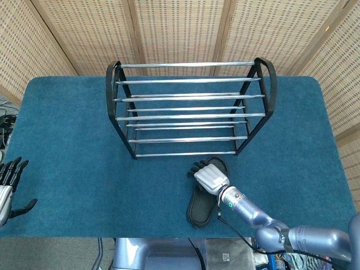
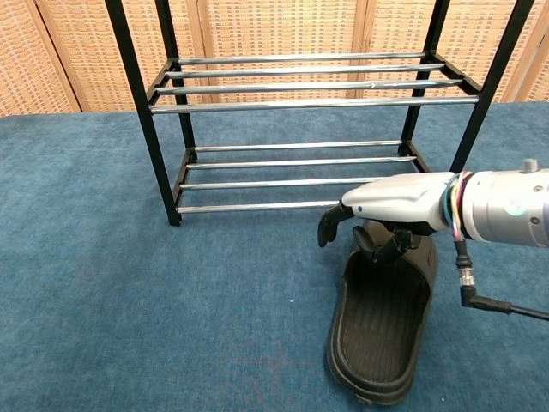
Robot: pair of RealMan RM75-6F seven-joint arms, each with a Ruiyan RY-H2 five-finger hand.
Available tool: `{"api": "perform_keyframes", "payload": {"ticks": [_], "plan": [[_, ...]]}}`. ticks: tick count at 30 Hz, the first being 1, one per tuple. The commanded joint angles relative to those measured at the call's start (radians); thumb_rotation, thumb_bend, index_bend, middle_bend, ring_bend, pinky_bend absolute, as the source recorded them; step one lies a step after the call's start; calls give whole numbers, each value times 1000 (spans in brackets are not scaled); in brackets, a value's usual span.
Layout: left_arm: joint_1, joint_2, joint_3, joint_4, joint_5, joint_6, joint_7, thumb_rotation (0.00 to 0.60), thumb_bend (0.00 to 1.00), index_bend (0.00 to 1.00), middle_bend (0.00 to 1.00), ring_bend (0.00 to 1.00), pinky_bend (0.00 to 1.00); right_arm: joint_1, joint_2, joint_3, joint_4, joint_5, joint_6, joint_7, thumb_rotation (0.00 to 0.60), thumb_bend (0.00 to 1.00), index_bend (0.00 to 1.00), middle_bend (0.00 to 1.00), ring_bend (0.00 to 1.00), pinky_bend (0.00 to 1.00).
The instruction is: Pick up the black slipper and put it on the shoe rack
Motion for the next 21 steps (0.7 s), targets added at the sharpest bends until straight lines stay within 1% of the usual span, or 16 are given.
{"api": "perform_keyframes", "payload": {"ticks": [1,4,8,16,20,21], "plan": [[0,0,0,0,0,1,-1,600,242,0,0,0,0,99,13,-59,-35,213,68,-156,600,1000,261,257,114,100],[0,0,1,0,0,1,-1,600,242,0,0,0,0,135,46,-90,-62,316,97,-208,600,1000,306,295,130,100],[0,0,1,0,1,1,0,600,242,0,0,0,0,169,85,-121,-98,403,123,-250,600,1000,320,315,133,100],[2,-4,7,-7,14,8,17,600,242,0,0,0,0,202,200,-202,-184,527,177,-302,600,1000,323,341,155,100],[3,-7,11,-11,21,12,31,600,242,0,0,0,0,211,248,-237,-211,576,182,-302,600,1000,323,337,156,100],[3,-8,12,-12,21,11,34,600,242,0,0,0,0,212,259,-244,-216,578,182,-300,600,1000,321,321,155,100]]}}
